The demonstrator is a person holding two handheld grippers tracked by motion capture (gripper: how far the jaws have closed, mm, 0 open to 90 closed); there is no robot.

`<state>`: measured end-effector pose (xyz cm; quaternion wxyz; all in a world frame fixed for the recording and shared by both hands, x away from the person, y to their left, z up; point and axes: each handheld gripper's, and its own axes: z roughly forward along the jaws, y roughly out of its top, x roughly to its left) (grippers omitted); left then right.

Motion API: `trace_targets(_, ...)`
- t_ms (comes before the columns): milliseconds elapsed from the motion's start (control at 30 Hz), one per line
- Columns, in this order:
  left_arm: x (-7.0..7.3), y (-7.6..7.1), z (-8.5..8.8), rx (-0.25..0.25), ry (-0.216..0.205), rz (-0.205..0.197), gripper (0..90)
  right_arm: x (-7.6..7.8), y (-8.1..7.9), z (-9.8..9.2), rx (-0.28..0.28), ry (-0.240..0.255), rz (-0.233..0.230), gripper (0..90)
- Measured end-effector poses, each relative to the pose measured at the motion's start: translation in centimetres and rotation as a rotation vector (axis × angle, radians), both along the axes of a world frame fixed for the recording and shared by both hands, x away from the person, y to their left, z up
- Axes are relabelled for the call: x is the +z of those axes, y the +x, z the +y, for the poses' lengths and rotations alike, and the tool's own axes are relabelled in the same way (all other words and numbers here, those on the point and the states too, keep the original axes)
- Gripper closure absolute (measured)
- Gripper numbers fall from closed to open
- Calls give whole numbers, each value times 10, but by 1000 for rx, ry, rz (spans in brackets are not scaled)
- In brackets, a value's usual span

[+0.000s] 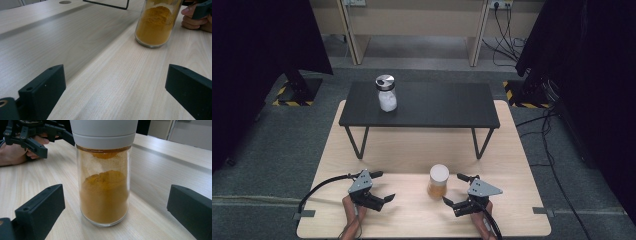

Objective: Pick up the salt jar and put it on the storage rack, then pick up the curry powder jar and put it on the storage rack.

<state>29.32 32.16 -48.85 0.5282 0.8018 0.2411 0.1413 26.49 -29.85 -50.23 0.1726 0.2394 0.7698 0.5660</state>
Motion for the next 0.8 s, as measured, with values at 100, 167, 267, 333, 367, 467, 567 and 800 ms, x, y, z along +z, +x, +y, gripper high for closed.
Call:
trace_targets(100,0,0,0,-1,-2,-1,24,0,0,0,1,-2,-1,15)
trace_targets(167,0,0,0,-1,-2,-2,25,0,0,1,2,-5,-2,15)
trace_targets(267,-1,0,0,-2,-2,-3,24,1,0,1,1,-9,-6,15)
trace_targets(333,0,0,0,-2,-2,-3,24,1,-1,1,0,-9,-6,15)
trace_targets(367,0,0,0,-2,-2,-3,24,0,0,1,-1,-7,-4,15)
trace_targets(467,0,0,0,-2,-1,0,25,0,0,1,1,-5,-5,15)
trace_targets(567,0,0,0,-1,-1,-1,24,1,0,1,3,-8,-3,15)
trace_targets(800,0,0,0,-1,-1,0,24,1,0,1,1,-8,-5,15)
